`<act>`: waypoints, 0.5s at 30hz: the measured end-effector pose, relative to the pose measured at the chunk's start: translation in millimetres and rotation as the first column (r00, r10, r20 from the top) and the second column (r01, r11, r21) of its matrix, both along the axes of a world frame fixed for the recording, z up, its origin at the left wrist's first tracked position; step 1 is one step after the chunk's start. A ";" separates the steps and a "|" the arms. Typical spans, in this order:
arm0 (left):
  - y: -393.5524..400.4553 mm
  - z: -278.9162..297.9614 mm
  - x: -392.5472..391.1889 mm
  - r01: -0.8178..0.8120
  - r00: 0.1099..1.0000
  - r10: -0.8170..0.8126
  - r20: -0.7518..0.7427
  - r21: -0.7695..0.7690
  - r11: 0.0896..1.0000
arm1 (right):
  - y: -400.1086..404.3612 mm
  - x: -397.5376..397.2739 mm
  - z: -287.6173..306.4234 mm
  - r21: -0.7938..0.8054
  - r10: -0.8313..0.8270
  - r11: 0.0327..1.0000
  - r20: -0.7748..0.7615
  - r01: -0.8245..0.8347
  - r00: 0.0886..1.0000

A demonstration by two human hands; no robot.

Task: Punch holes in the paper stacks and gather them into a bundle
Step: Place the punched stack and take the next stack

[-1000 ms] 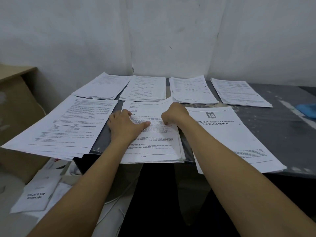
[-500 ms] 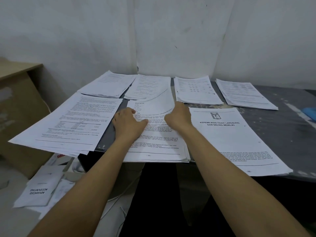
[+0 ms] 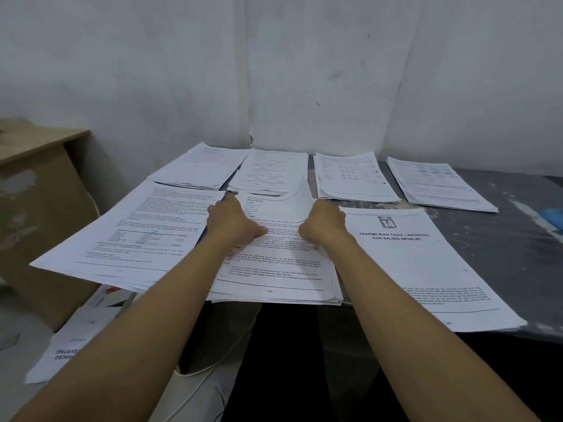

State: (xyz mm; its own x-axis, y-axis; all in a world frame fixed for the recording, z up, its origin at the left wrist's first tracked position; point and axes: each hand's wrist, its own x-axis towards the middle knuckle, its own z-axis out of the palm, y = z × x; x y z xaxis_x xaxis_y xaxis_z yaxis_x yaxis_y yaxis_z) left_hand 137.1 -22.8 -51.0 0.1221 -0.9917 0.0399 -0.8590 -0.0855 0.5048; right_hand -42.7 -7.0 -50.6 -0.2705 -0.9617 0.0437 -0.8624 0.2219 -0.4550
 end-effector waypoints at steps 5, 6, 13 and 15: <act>-17.3 23.6 5.0 0.007 1.000 -0.009 0.010 0.183 0.983 | -1.2 -4.5 0.8 0.020 -0.032 0.999 0.080 0.031 0.996; -19.3 24.0 6.0 0.011 1.000 -0.011 -0.002 0.198 0.980 | -1.2 -5.5 1.6 0.031 -0.030 0.999 0.094 0.028 0.995; -24.1 19.3 5.7 -0.011 0.996 0.030 -0.080 0.225 0.974 | 4.3 -3.5 7.3 0.051 -0.041 0.998 0.140 0.034 0.989; -22.6 18.2 2.6 -0.015 0.999 0.024 -0.044 0.212 0.977 | 4.2 -3.9 7.6 0.056 -0.044 0.998 0.157 0.036 0.987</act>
State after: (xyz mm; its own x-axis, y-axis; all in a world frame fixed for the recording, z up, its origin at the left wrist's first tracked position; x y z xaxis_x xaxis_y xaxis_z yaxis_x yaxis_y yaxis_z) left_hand 139.7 -45.4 -32.8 0.1384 -0.9745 -0.1767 -0.8325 -0.2111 0.5123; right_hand -46.6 -2.8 -43.0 -0.3083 -0.9498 -0.0529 -0.7704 0.2819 -0.5719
